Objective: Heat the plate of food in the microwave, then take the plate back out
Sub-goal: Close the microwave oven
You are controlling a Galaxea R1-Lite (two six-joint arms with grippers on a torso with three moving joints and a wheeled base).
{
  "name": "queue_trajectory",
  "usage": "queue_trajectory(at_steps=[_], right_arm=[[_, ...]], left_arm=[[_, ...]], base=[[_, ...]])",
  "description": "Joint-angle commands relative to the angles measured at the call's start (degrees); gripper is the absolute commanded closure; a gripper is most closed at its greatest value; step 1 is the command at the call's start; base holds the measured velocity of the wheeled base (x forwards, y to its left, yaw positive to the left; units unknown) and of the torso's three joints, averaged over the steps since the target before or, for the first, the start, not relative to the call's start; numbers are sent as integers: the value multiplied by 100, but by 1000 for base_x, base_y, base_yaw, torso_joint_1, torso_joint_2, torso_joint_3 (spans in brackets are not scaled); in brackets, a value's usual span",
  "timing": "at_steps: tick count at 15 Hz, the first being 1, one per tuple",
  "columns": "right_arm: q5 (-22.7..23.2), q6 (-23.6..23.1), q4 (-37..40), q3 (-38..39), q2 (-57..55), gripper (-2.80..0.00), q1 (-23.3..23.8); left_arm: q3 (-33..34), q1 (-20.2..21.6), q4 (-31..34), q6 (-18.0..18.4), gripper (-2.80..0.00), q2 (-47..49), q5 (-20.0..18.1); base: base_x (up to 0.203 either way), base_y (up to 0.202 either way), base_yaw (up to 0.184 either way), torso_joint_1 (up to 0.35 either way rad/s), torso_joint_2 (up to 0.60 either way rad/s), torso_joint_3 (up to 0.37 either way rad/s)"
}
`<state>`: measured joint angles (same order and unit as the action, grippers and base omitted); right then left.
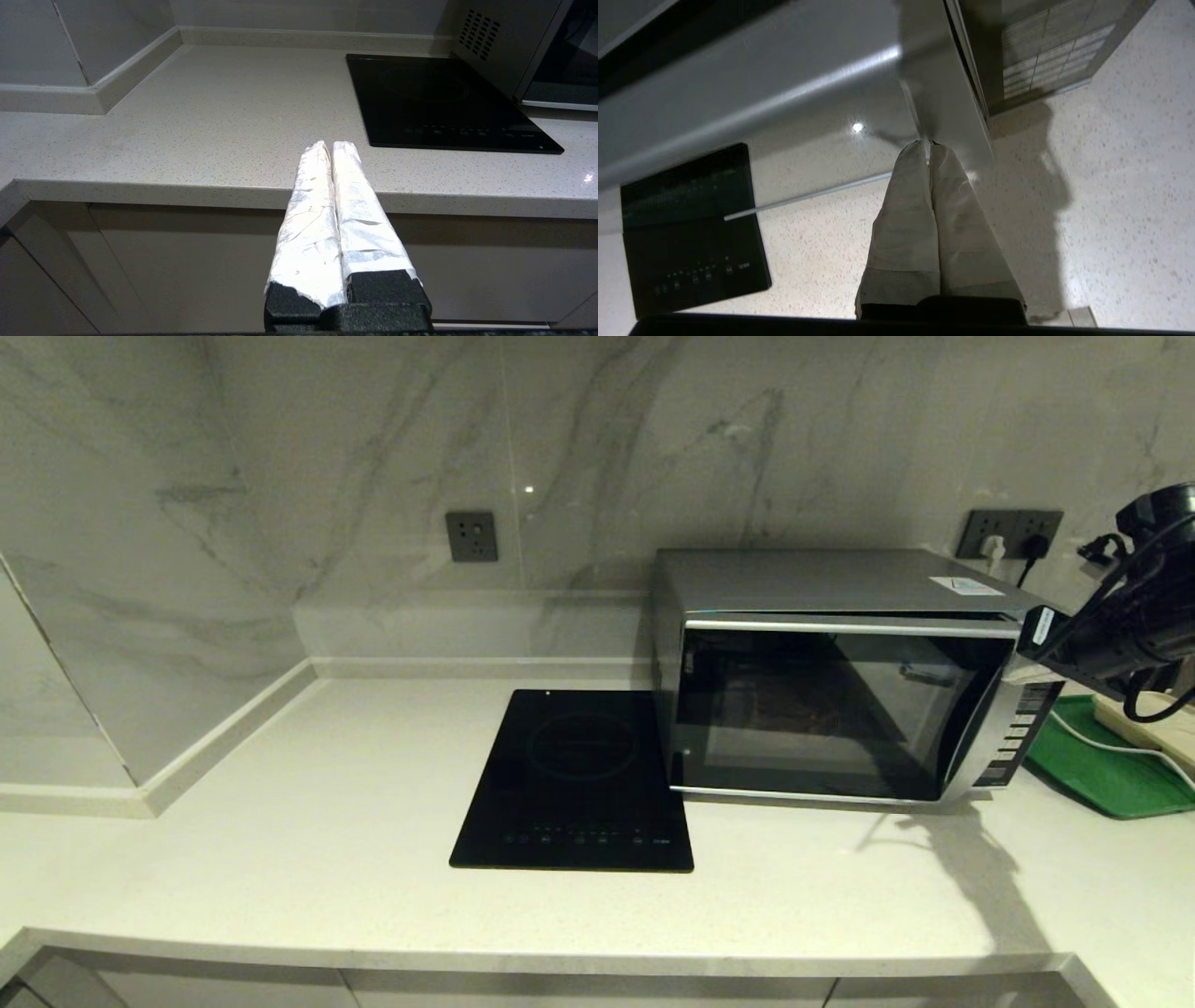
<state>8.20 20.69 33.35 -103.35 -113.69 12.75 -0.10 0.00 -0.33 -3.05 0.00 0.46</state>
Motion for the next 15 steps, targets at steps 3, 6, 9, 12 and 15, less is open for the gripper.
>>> queue_trajectory(at_steps=[3,6,9,12,15], right_arm=[[15,190,12,-502,-312,0,-1],[15,190,5,-590,-406,0,-1],[23,190,5,-608,-426,0,-1],[85,190,5,-625,-426,0,8],[107,190,-4,-714,-443,0,8]], left_arm=[[1,0,-2,-3,0,0,-2],[1,0,-2,-3,0,0,-2],[1,0,-2,-3,0,0,-2],[1,0,-2,-3,0,0,-2],[1,0,-2,-3,0,0,-2]], base=[[0,0,0,0,0,0],[0,0,0,0,0,0],[0,0,0,0,0,0],[0,0,0,0,0,0],[0,0,0,0,0,0]])
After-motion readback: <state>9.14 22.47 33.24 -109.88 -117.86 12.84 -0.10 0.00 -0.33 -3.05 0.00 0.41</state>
